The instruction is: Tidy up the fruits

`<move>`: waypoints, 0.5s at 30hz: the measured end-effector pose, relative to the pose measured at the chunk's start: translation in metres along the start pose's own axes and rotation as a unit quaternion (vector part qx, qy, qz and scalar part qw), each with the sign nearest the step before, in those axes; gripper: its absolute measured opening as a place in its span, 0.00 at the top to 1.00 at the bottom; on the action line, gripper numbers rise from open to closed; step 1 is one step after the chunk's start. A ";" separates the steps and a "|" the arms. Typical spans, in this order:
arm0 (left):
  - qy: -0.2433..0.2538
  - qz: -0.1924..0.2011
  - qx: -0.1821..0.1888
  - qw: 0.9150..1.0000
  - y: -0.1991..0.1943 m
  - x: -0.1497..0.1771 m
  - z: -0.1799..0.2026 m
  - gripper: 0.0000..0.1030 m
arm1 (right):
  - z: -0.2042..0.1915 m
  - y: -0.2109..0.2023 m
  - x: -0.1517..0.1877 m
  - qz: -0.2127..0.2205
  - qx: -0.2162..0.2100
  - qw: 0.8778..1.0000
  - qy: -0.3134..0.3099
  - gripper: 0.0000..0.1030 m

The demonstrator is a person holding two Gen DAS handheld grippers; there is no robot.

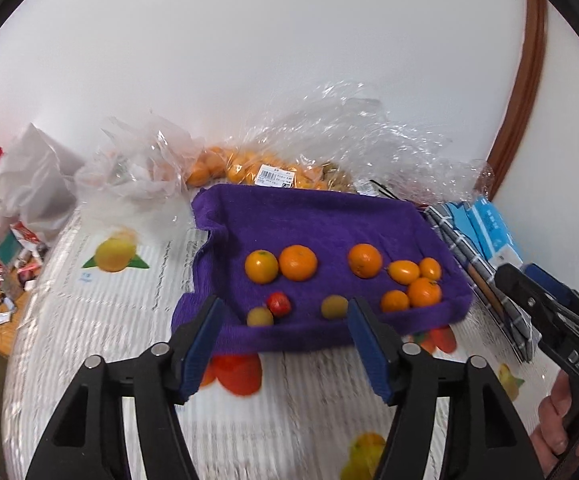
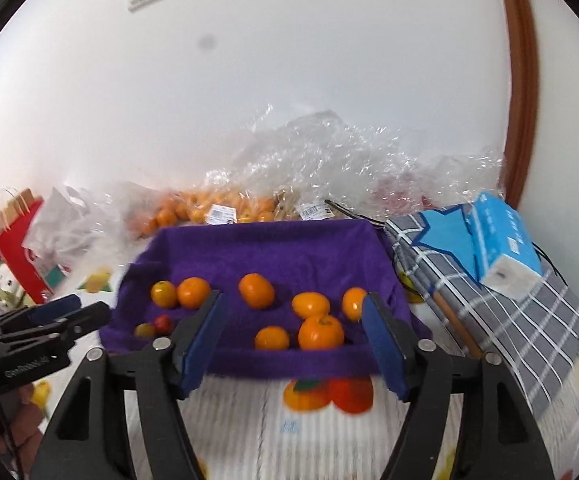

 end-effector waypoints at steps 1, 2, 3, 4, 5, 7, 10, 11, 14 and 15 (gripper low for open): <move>0.008 0.001 -0.002 1.000 -0.008 0.002 0.005 0.37 | 0.000 -0.008 0.002 -0.004 0.008 1.000 -0.002 0.21; 0.017 0.000 -0.002 1.000 -0.016 0.005 0.010 0.36 | 0.002 -0.019 0.005 -0.010 0.014 1.000 -0.003 0.21; 0.020 0.000 -0.003 1.000 -0.022 0.007 0.014 0.33 | 0.002 -0.028 0.007 -0.013 0.019 1.000 -0.001 0.21; 0.018 0.005 -0.004 1.000 -0.031 0.009 0.018 0.32 | 0.004 -0.034 0.009 -0.014 0.023 1.000 0.003 0.21; 0.017 0.009 -0.003 1.000 -0.037 0.011 0.020 0.29 | 0.006 -0.047 0.013 -0.013 0.024 1.000 0.009 0.21; 0.014 0.016 -0.001 1.000 -0.051 0.015 0.025 0.27 | 0.010 -0.063 0.017 -0.018 0.017 0.999 0.022 0.21; 0.013 0.025 -0.003 1.000 -0.073 0.021 0.032 0.22 | 0.015 -0.084 0.023 -0.012 0.025 0.999 0.029 0.21; 0.016 0.029 -0.006 0.999 -0.081 0.023 0.035 0.19 | 0.015 -0.095 0.026 -0.003 0.028 0.999 0.025 0.21; 0.024 0.036 -0.010 0.999 -0.099 0.028 0.043 0.16 | 0.016 -0.119 0.032 0.019 0.030 0.999 0.026 0.09; 0.025 0.038 -0.010 0.999 -0.105 0.030 0.045 0.13 | 0.017 -0.124 0.033 0.023 0.028 0.999 0.027 0.06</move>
Point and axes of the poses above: each gripper's, at about its wrist camera, not at the fingertips, and y roughly the way its jaws point, z to its right, x to its underside, the point moved 3 cm from there along y, roughly the way its jaws point, and after that the axes turned 5 degrees about y, right-handed, at the moved point
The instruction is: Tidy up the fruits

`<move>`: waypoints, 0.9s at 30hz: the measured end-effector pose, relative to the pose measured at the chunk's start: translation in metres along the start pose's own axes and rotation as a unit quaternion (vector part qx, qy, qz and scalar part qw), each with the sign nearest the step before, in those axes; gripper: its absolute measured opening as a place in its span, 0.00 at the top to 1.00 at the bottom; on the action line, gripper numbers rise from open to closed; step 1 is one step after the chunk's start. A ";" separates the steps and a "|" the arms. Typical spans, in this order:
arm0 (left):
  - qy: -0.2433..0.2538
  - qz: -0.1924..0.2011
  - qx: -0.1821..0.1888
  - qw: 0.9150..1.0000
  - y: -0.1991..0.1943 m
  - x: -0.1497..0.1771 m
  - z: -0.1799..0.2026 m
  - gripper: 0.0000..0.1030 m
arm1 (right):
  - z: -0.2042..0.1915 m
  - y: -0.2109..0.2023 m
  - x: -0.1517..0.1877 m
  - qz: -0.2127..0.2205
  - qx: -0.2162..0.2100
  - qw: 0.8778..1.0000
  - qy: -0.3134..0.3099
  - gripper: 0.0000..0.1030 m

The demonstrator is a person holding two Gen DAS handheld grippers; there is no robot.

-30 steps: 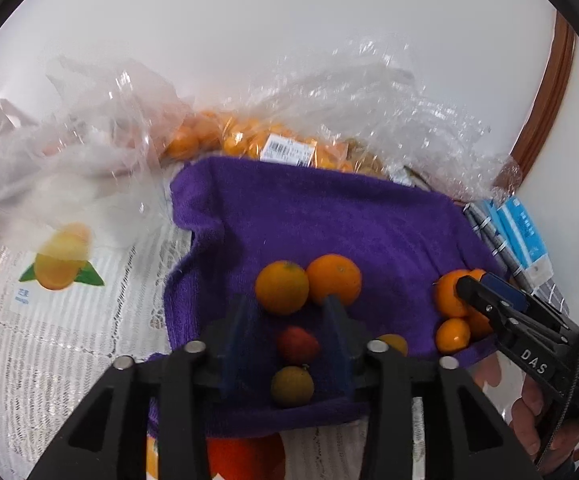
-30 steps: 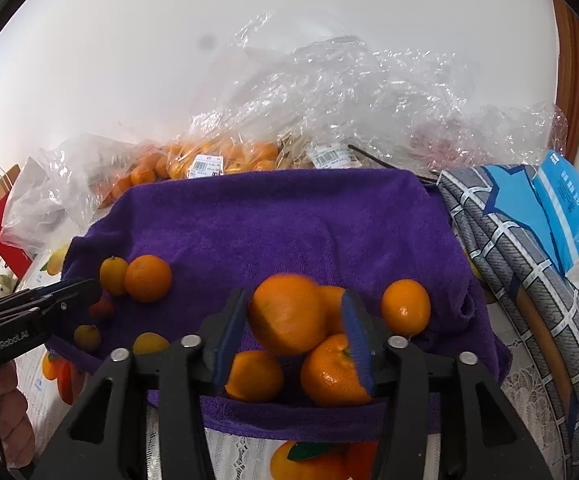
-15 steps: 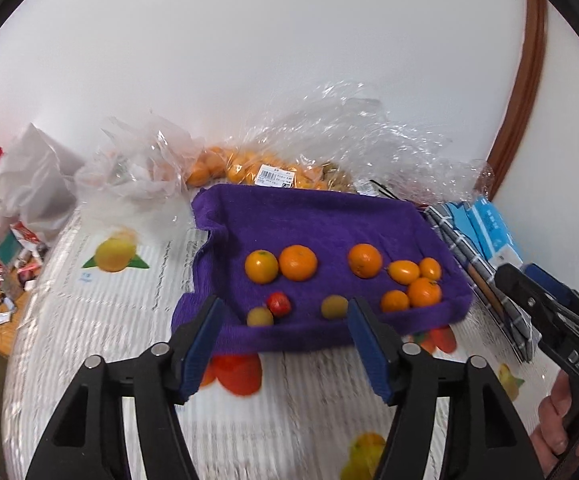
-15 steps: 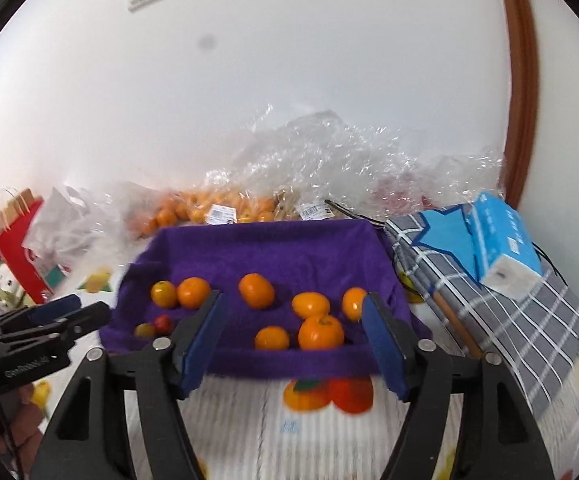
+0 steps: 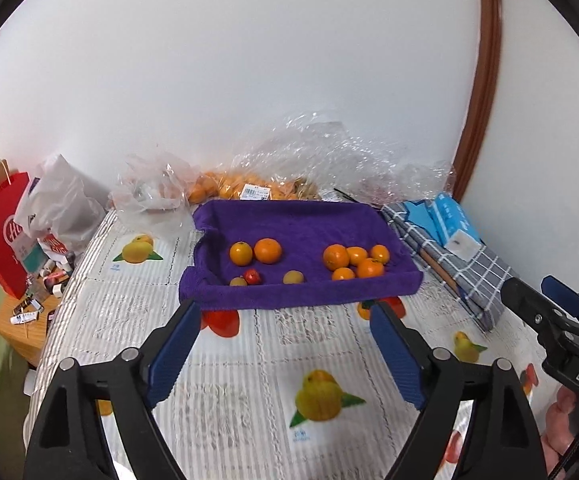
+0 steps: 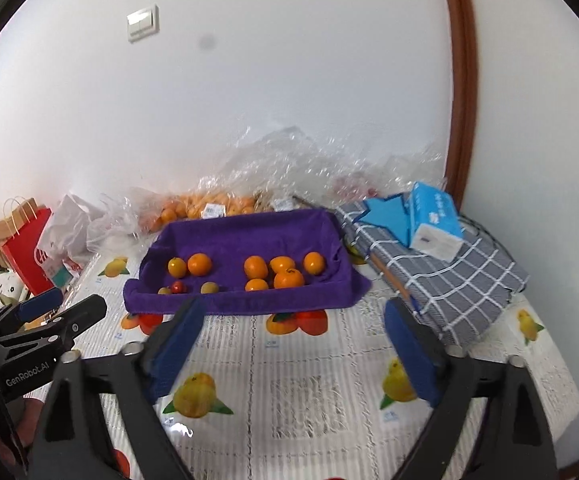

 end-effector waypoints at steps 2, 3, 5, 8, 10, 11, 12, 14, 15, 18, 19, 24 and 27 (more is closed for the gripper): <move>0.002 0.008 -0.004 1.000 -0.012 0.002 0.004 0.12 | 0.002 -0.009 0.002 0.001 -0.007 1.000 0.000 0.02; 0.002 0.011 -0.007 1.000 -0.016 0.002 0.005 0.10 | 0.003 -0.014 0.004 0.000 -0.011 1.000 0.000 0.00; 0.001 0.018 -0.011 1.000 -0.024 0.003 0.007 0.09 | 0.005 -0.018 0.005 -0.003 -0.012 1.000 0.000 0.00; -0.004 0.023 -0.012 1.000 -0.031 0.003 0.008 0.09 | 0.007 -0.025 0.007 -0.001 -0.010 1.000 -0.001 0.00; -0.006 0.026 -0.015 1.000 -0.034 0.004 0.008 0.09 | 0.007 -0.028 0.009 -0.002 -0.005 1.000 -0.003 0.00; -0.006 0.027 -0.016 0.999 -0.034 0.004 0.008 0.09 | 0.007 -0.029 0.010 -0.002 -0.004 1.000 -0.004 0.00; -0.006 0.027 -0.017 0.999 -0.035 0.005 0.008 0.09 | 0.008 -0.029 0.010 -0.002 -0.003 1.000 -0.004 0.00; -0.004 0.026 -0.020 0.999 -0.034 0.005 0.009 0.09 | 0.009 -0.031 0.011 -0.001 -0.001 1.000 -0.004 0.00; -0.004 0.025 -0.021 0.999 -0.034 0.006 0.009 0.09 | 0.009 -0.032 0.012 0.000 0.000 1.000 -0.005 0.00; -0.003 0.026 -0.026 0.999 -0.035 0.006 0.010 0.09 | 0.009 -0.032 0.012 0.001 0.003 1.000 -0.007 0.00; -0.003 0.027 -0.027 0.999 -0.035 0.006 0.010 0.09 | 0.009 -0.032 0.012 0.001 0.001 1.000 -0.007 0.00; -0.001 0.028 -0.028 0.999 -0.036 0.007 0.011 0.09 | 0.009 -0.032 0.013 0.000 0.002 1.000 -0.005 0.00; -0.001 0.028 -0.029 0.999 -0.036 0.007 0.012 0.09 | 0.011 -0.032 0.013 0.001 0.002 1.000 -0.004 0.00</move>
Point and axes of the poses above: each gripper's, at about its wrist camera, not at the fingertips, and y roughly the way its jaws point, z to its right, x to its underside, the point moved 3 cm from there along y, roughly the way its jaws point, and after that the axes turned 5 degrees about y, right-handed, at the moved point
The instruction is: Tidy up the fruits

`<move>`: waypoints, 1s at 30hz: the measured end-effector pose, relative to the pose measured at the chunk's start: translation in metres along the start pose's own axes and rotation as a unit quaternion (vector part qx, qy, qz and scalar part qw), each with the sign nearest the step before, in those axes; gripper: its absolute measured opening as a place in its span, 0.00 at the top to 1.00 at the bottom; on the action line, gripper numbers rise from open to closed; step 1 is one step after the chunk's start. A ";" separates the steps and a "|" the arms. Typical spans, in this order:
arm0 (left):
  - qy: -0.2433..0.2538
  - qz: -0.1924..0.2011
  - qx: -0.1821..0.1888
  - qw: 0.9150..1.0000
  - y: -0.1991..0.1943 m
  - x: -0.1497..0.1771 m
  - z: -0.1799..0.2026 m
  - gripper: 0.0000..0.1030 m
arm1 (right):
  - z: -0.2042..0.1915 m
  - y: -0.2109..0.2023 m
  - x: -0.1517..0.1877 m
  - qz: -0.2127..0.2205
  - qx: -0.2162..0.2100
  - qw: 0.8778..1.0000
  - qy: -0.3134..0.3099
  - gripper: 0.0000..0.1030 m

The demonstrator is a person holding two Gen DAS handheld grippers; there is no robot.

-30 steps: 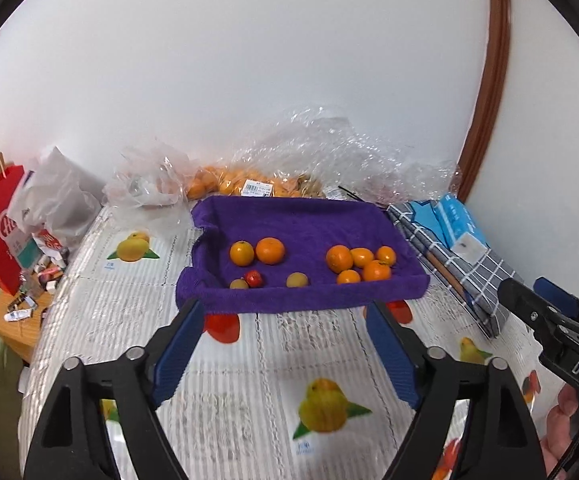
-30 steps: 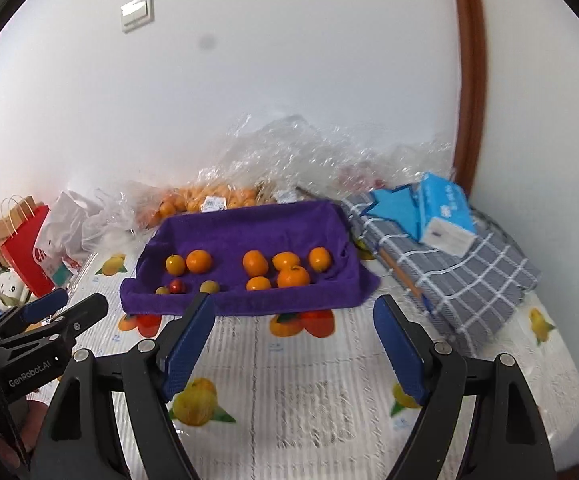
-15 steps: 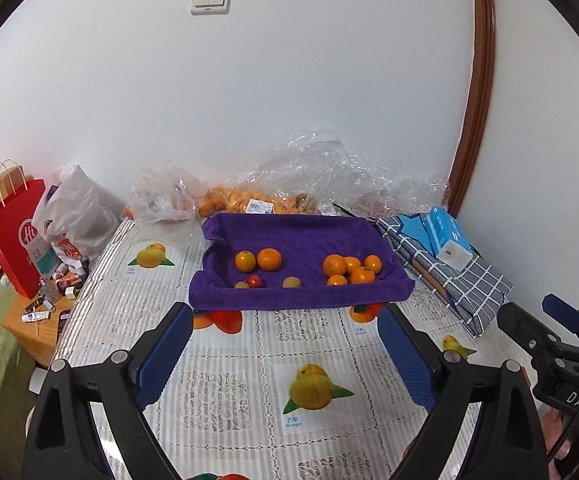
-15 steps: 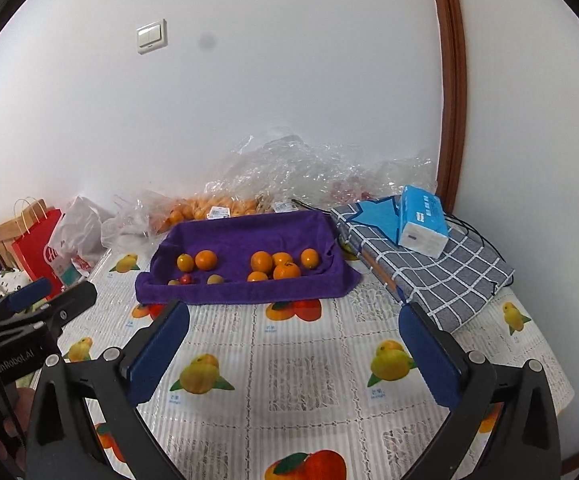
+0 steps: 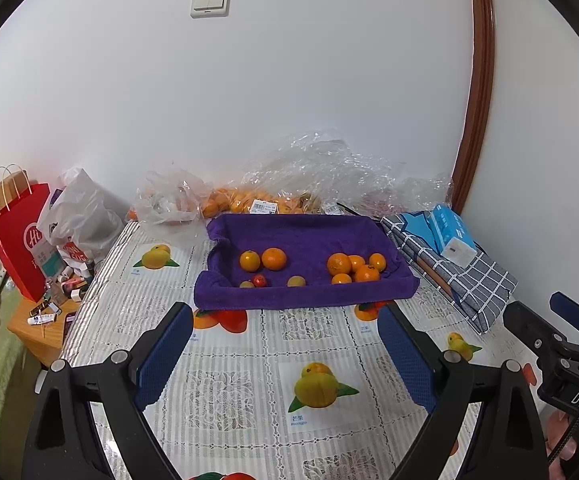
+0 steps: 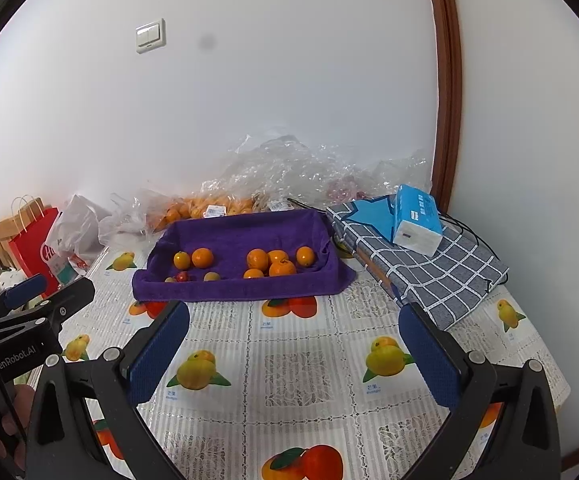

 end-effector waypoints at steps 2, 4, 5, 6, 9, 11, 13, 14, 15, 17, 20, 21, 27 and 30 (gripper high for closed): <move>0.000 0.003 0.001 1.000 -0.001 0.000 0.000 0.09 | 0.001 0.000 0.000 0.000 0.000 1.000 0.002 0.00; -0.001 0.004 0.000 1.000 -0.002 -0.001 0.000 0.09 | 0.001 0.000 0.000 0.000 -0.001 1.000 0.001 0.00; 0.000 0.004 -0.001 1.000 -0.003 -0.001 -0.001 0.09 | 0.001 0.000 0.000 0.001 -0.001 1.000 0.000 0.00; 0.000 0.004 -0.002 1.000 -0.003 -0.001 -0.001 0.09 | 0.001 0.000 0.000 0.001 -0.001 1.000 -0.001 0.00; 0.000 0.003 -0.001 1.000 -0.003 -0.001 -0.001 0.09 | 0.000 -0.001 0.001 0.001 -0.001 1.000 0.000 0.00; 0.000 0.004 -0.002 1.000 -0.003 0.000 -0.002 0.09 | -0.001 -0.001 0.001 0.001 -0.001 1.000 0.000 0.00; 0.000 0.003 -0.001 1.000 -0.003 -0.001 -0.002 0.09 | 0.000 -0.001 0.001 0.001 -0.001 1.000 0.000 0.00; 0.000 0.003 -0.001 1.000 -0.003 -0.001 -0.002 0.09 | 0.000 -0.001 0.001 0.001 -0.001 1.000 0.000 0.00; -0.001 0.004 -0.002 1.000 -0.003 0.000 -0.002 0.09 | 0.000 -0.001 0.001 0.001 -0.001 1.000 0.000 0.00; 0.000 0.004 -0.001 1.000 -0.003 -0.001 -0.002 0.09 | 0.000 -0.001 0.001 0.001 -0.001 1.000 0.001 0.00; 0.000 0.004 -0.002 1.000 -0.003 0.000 -0.003 0.09 | 0.000 -0.001 0.001 0.001 -0.002 1.000 0.000 0.00; -0.001 0.005 -0.002 1.000 -0.004 0.000 -0.003 0.09 | 0.000 -0.002 0.001 0.001 -0.001 1.000 -0.001 0.00; 0.000 0.004 -0.001 1.000 -0.004 0.000 -0.004 0.09 | -0.001 -0.003 0.001 0.002 -0.002 1.000 0.000 0.00; 0.000 0.004 -0.004 1.000 -0.004 0.000 -0.004 0.09 | -0.002 -0.003 0.001 0.002 -0.003 1.000 0.000 0.00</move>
Point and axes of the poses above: each gripper's, at about its wrist camera, not at the fingertips, and y roughly the way its jaws point, z to its right, x to its underside, the point moved 3 cm from there along y, roughly the way its jaws point, and after that the axes turned 5 degrees about y, right-handed, at the moved point
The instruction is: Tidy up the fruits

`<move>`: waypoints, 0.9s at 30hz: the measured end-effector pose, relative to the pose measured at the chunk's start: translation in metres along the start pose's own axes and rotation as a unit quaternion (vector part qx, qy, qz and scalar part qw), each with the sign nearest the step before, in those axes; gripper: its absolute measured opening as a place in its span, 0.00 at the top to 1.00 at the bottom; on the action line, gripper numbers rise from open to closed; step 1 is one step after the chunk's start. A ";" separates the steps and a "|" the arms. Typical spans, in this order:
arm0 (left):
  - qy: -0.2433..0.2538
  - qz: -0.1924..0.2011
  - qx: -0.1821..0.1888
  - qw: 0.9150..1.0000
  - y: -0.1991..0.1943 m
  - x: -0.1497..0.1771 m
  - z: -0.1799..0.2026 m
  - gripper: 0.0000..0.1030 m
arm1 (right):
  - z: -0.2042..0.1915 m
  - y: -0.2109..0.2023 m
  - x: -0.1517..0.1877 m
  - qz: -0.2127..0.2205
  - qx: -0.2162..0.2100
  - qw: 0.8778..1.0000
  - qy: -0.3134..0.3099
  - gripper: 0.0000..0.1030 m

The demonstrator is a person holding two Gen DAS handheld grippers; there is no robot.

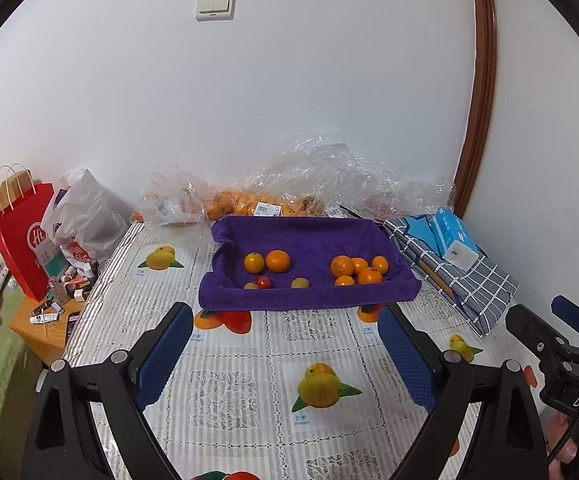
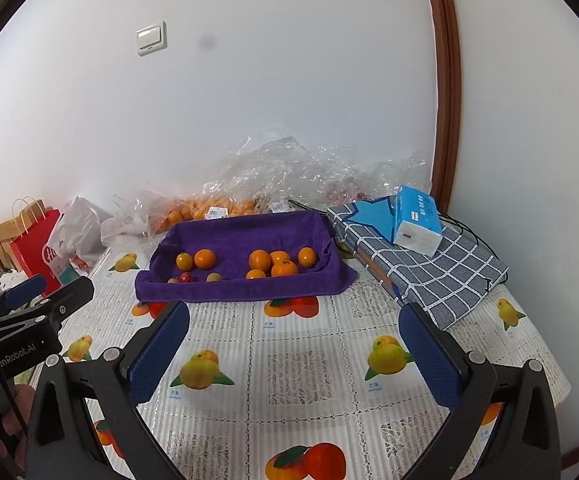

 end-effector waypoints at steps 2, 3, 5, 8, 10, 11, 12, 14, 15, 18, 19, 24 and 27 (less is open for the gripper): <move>0.000 0.000 0.002 1.000 0.000 0.000 0.000 0.09 | -0.001 -0.001 0.000 0.000 0.001 1.000 0.000 0.00; -0.001 -0.001 0.002 1.000 0.000 0.000 0.000 0.09 | -0.002 -0.001 0.000 0.000 0.002 1.000 0.000 0.00; -0.001 0.000 0.001 1.000 -0.001 0.000 -0.001 0.09 | -0.002 0.000 0.000 -0.001 0.000 1.000 0.000 0.00; -0.002 0.000 0.001 1.000 -0.001 0.000 -0.001 0.09 | -0.003 -0.001 0.001 -0.001 0.000 1.000 0.001 0.00; -0.001 0.000 0.002 1.000 -0.001 0.000 -0.001 0.09 | -0.003 -0.001 0.001 -0.001 0.001 1.000 0.001 0.00; -0.002 0.001 0.001 1.000 -0.001 0.000 -0.001 0.09 | -0.003 -0.001 0.001 -0.001 0.001 1.000 0.001 0.00; -0.001 0.000 0.001 1.000 -0.001 0.000 -0.001 0.09 | -0.003 -0.001 0.001 -0.001 0.001 1.000 0.001 0.00; -0.002 0.000 0.001 1.000 -0.001 -0.001 -0.001 0.09 | -0.003 -0.001 0.001 -0.001 0.001 1.000 0.001 0.00; -0.002 0.000 0.001 1.000 -0.001 -0.001 -0.001 0.09 | -0.003 0.000 0.001 0.000 0.000 1.000 0.001 0.00; -0.002 -0.001 -0.001 1.000 -0.001 -0.001 -0.001 0.09 | -0.003 0.000 0.001 -0.002 0.000 1.000 0.001 0.00; -0.003 -0.001 0.000 1.000 -0.002 -0.001 -0.001 0.09 | -0.003 -0.001 0.001 -0.001 0.001 1.000 0.000 0.00; -0.004 0.000 -0.001 1.000 -0.002 -0.002 -0.001 0.09 | -0.005 -0.002 0.001 0.000 0.002 1.000 0.000 0.00; -0.004 0.000 -0.001 1.000 -0.002 -0.002 -0.001 0.09 | -0.005 -0.002 0.001 -0.001 0.002 1.000 -0.001 0.00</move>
Point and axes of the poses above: each gripper's, at about its wrist camera, not at the fingertips, and y roughly the way its jaws point, z to its right, x to its underside, the point moved 3 cm from there along y, roughly the way its jaws point, and after that the axes turned 5 degrees about y, right-handed, at the moved point
